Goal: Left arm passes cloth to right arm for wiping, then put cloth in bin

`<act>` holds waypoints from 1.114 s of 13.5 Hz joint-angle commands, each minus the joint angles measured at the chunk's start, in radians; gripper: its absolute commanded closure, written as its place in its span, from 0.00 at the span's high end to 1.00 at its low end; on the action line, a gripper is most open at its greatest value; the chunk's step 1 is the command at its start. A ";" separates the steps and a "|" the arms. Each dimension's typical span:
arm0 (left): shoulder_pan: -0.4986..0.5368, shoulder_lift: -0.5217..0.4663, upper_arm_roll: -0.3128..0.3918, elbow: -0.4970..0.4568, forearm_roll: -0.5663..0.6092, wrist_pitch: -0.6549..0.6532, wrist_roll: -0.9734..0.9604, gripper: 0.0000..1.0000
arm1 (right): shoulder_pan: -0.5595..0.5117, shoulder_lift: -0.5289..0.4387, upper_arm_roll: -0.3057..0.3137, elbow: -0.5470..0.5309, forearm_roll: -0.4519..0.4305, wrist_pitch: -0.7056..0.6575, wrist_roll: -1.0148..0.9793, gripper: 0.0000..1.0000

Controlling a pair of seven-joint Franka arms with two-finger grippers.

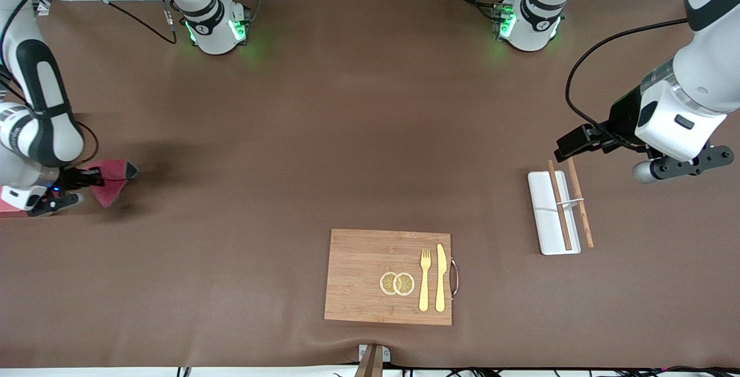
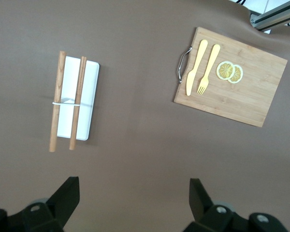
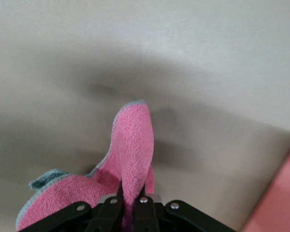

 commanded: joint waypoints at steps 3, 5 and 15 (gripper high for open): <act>0.028 -0.081 0.011 -0.050 0.067 -0.048 0.146 1.00 | 0.124 -0.001 0.024 0.052 -0.091 -0.149 0.198 0.00; -0.028 -0.124 0.133 -0.098 0.053 -0.048 0.244 1.00 | 0.168 0.025 0.025 0.028 -0.084 -0.094 0.255 0.00; -0.183 -0.251 0.348 -0.259 0.041 -0.005 0.292 1.00 | 0.650 -0.060 0.074 -0.026 0.272 -0.211 1.026 0.00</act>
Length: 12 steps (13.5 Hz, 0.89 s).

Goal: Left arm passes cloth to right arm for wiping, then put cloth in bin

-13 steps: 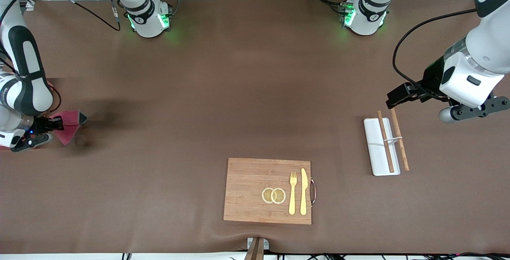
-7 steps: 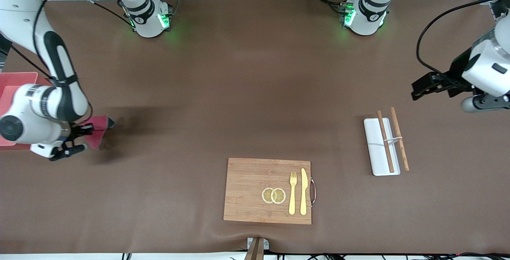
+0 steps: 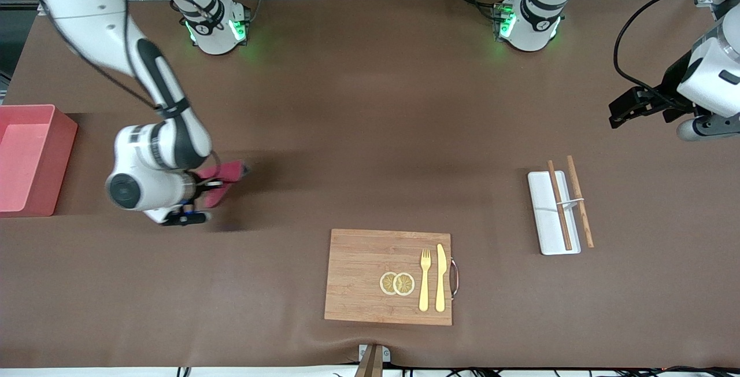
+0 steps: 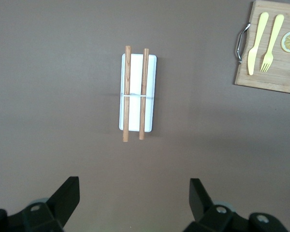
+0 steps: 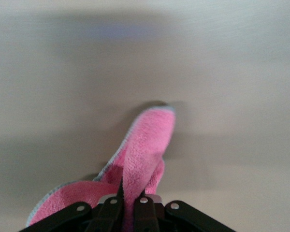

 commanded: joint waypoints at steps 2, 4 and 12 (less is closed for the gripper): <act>-0.014 -0.033 0.023 -0.041 -0.005 0.022 0.014 1.00 | 0.203 -0.076 -0.007 0.012 0.128 -0.040 0.325 0.00; -0.009 -0.027 0.018 -0.041 -0.007 0.024 0.014 1.00 | 0.246 -0.085 -0.006 0.058 0.174 -0.095 0.421 0.00; -0.007 -0.027 0.012 -0.036 -0.013 0.032 0.014 1.00 | -0.015 -0.174 -0.021 0.113 0.058 -0.316 0.202 0.00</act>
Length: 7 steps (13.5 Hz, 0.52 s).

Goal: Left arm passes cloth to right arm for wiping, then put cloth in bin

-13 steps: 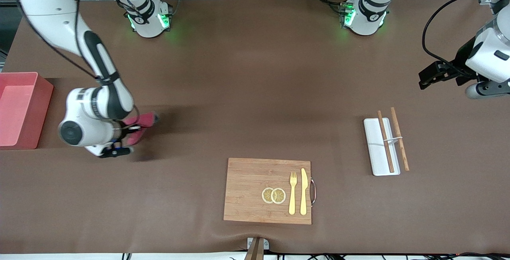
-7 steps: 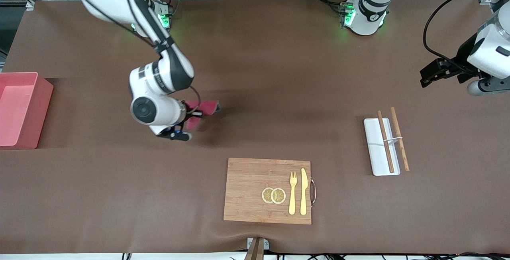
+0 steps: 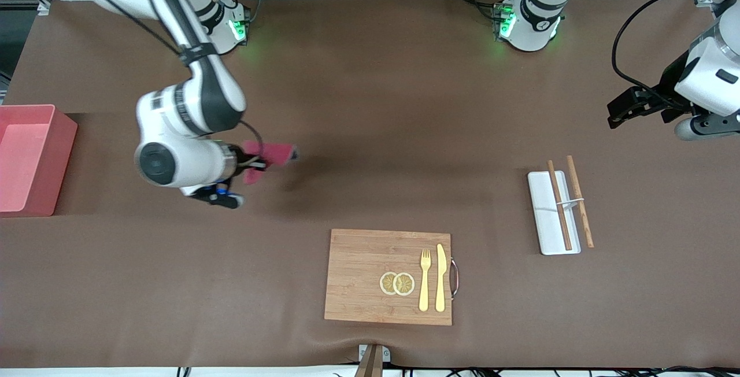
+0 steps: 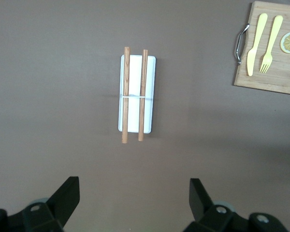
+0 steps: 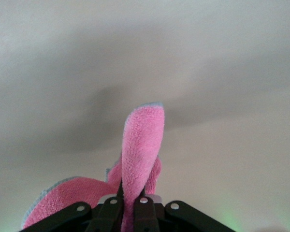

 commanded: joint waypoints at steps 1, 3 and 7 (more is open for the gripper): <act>0.001 -0.022 0.001 -0.019 -0.011 0.015 0.014 1.00 | -0.151 -0.055 0.015 -0.015 -0.031 -0.048 -0.137 0.00; 0.000 -0.022 0.001 -0.019 -0.011 0.016 0.014 1.00 | -0.211 -0.077 0.015 -0.018 -0.095 -0.060 -0.198 0.00; 0.000 -0.022 0.001 -0.020 -0.011 0.015 0.014 1.00 | -0.359 -0.114 0.014 -0.015 -0.213 -0.094 -0.453 0.00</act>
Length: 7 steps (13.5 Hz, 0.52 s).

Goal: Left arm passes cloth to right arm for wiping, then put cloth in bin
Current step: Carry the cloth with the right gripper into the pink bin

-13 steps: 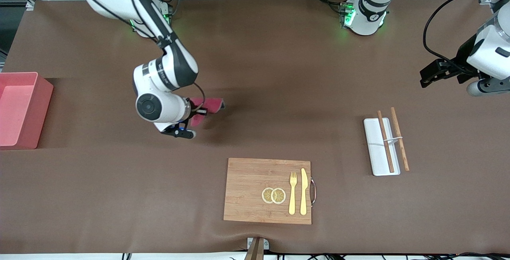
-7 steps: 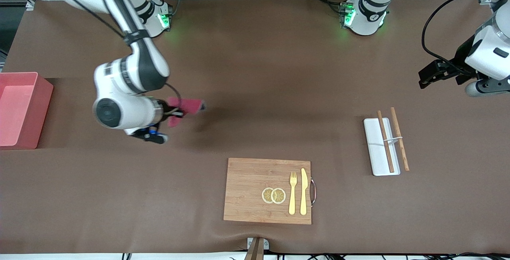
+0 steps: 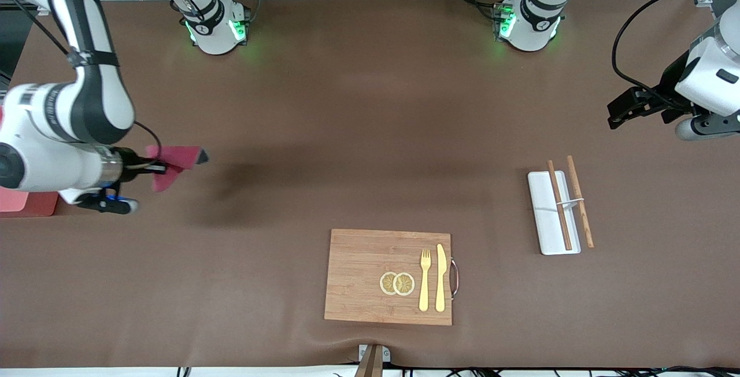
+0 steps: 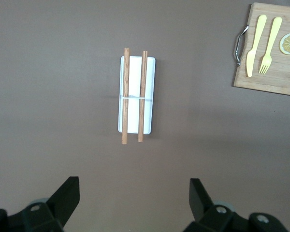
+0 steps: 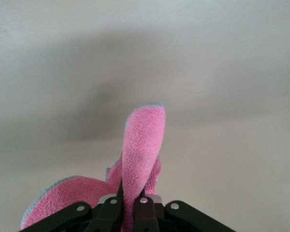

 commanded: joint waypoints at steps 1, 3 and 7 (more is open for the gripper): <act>0.000 -0.022 0.002 -0.019 -0.011 0.012 0.014 1.00 | -0.139 -0.034 0.018 -0.010 -0.084 -0.010 -0.195 0.00; 0.000 -0.022 0.002 -0.018 -0.011 0.012 0.014 1.00 | -0.261 -0.021 0.018 0.024 -0.120 0.007 -0.404 0.00; -0.002 -0.022 0.002 -0.022 -0.011 0.011 0.014 1.00 | -0.430 0.012 0.020 0.093 -0.184 0.043 -0.687 0.00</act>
